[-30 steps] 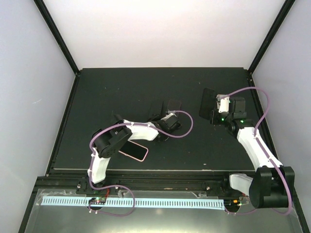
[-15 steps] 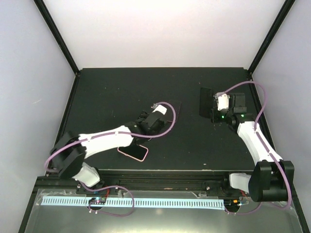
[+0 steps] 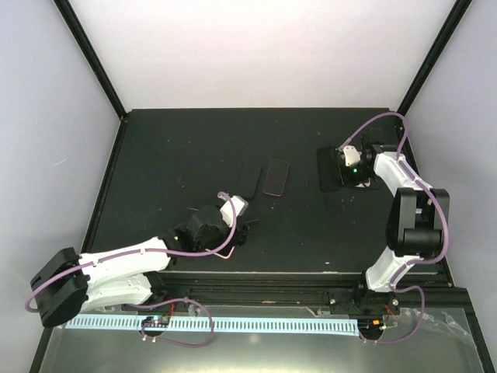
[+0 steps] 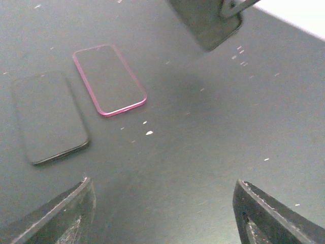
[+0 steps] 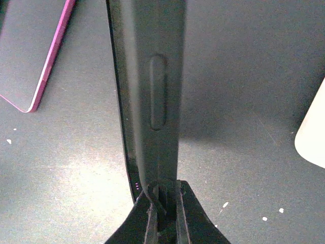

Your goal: Take the phone out of the phone case

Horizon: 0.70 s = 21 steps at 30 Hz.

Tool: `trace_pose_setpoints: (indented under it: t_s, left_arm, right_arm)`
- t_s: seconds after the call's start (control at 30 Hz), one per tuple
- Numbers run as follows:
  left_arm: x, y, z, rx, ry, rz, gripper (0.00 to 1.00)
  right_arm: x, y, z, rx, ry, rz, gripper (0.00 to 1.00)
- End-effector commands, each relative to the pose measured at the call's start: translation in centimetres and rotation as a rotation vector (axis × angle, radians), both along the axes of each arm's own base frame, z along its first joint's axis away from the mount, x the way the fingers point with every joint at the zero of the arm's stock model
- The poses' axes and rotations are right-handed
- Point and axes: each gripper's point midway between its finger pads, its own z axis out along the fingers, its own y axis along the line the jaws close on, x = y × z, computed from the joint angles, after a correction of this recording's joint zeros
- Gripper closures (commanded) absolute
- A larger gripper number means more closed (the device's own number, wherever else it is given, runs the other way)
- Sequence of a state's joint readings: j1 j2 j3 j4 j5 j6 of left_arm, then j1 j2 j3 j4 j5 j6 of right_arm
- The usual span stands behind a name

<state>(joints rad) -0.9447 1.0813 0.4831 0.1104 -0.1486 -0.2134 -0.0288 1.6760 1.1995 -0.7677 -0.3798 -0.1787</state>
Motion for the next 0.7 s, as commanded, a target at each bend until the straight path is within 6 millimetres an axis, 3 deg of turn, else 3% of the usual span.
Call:
trace_pose_setpoints:
  t_s: [0.0, 0.43, 0.67]
  left_arm:
    - [-1.5, -1.7, 3.3, -0.278, -0.059, -0.093, 0.23]
    - [-1.4, -1.4, 2.8, -0.282, -0.039, -0.070, 0.22]
    - [-0.8, -1.4, 2.2, -0.263, -0.016, -0.039, 0.21]
  right_arm:
    - [0.7, -0.4, -0.2, 0.018, 0.055, 0.012, 0.95]
    - [3.6, -3.0, -4.3, 0.104, 0.244, -0.072, 0.89]
    - [4.6, -3.3, -5.0, 0.122, 0.282, -0.071, 0.80]
